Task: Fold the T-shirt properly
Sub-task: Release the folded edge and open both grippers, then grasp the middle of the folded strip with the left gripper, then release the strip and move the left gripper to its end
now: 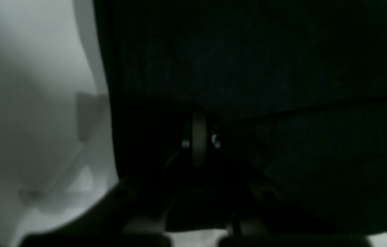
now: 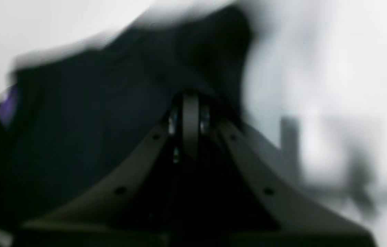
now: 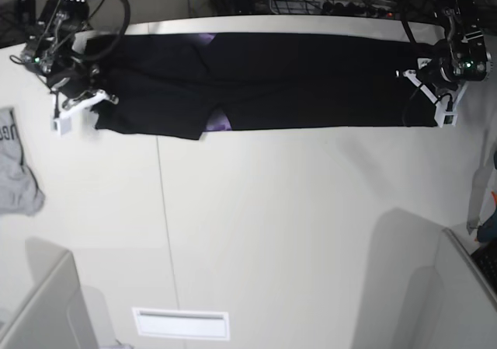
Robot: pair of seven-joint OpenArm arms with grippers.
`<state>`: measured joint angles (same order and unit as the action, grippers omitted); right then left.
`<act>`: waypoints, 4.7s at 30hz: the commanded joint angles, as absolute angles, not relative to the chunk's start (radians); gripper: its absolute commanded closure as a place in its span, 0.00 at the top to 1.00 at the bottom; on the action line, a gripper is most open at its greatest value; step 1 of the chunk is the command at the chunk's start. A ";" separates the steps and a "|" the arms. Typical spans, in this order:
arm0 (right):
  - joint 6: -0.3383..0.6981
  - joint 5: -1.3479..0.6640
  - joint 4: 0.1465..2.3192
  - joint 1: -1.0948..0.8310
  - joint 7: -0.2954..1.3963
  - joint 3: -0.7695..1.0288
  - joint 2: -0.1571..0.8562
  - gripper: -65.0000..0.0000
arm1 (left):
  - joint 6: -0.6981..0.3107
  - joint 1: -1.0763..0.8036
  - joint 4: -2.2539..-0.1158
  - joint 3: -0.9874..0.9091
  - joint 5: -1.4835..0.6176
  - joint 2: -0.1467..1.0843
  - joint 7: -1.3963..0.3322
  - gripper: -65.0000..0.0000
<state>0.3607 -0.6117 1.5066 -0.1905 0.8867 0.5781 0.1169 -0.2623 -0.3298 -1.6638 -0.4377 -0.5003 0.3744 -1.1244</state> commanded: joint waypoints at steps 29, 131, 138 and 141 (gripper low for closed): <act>0.424 -0.665 1.992 -0.361 0.951 0.390 0.033 0.00 | -0.698 -0.289 -1.573 -0.820 -0.513 0.346 -1.098 1.00; 0.423 -0.667 1.989 -0.361 0.949 0.302 0.030 0.00 | -0.308 -0.220 -1.928 0.148 -0.510 -0.031 -1.064 0.35; 0.423 -0.667 1.991 -0.364 0.952 0.390 0.030 0.00 | -0.308 -0.197 -1.963 0.088 -0.512 0.021 -1.095 0.32; 0.424 -0.667 1.992 -0.389 0.952 0.469 0.031 0.00 | -0.308 -0.236 -1.968 0.012 -0.512 0.085 -1.095 0.08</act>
